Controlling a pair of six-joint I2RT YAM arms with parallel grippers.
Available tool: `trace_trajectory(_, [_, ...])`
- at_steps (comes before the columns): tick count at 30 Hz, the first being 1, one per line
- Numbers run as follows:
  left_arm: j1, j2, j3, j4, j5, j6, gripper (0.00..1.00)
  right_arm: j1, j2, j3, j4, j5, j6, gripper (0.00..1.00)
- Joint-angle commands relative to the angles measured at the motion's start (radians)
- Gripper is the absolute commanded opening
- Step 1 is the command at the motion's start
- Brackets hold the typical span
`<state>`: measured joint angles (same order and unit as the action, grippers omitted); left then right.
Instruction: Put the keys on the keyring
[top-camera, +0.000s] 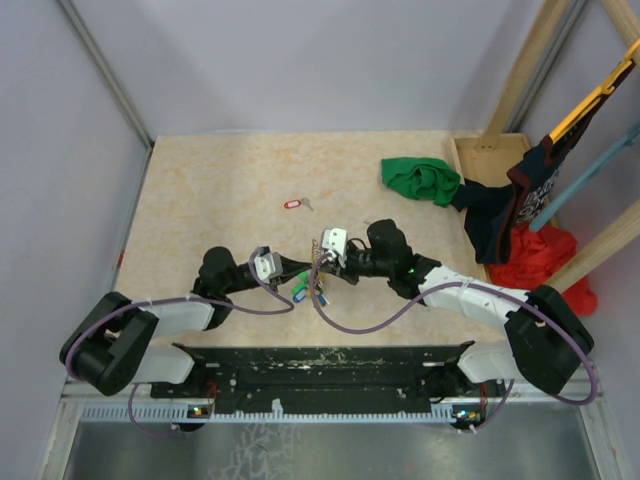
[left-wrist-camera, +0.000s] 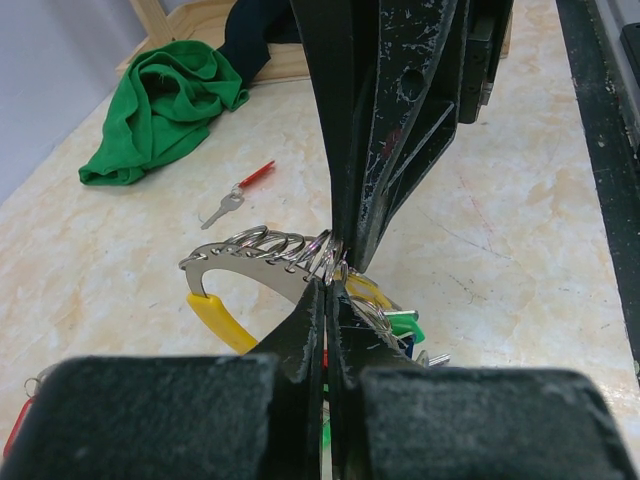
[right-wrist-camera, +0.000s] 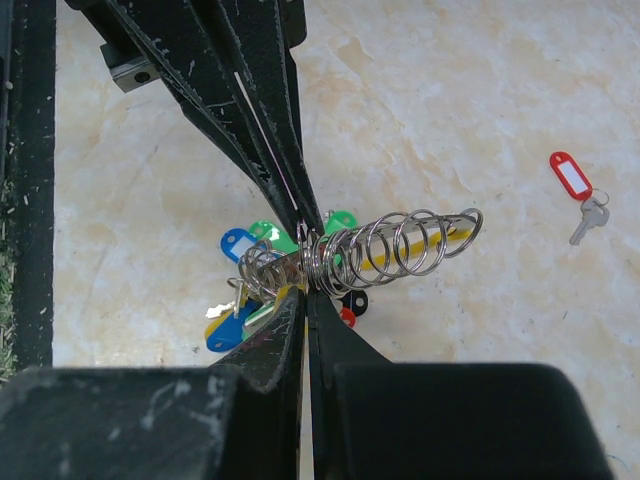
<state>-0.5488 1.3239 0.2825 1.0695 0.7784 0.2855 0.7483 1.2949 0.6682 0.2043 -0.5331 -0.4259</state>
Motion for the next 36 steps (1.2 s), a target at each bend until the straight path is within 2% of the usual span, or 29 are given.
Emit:
trace_trajectory(1, [0.003,-0.019,0.008,0.026,0.023,0.010,0.00,0.005,-0.040,0.019,0.022,-0.029,-0.014,0.00])
trace_trajectory(36, [0.012,-0.009,0.012,0.027,0.062,0.001,0.00,0.005,-0.035,0.023,0.036,-0.048,-0.004,0.00])
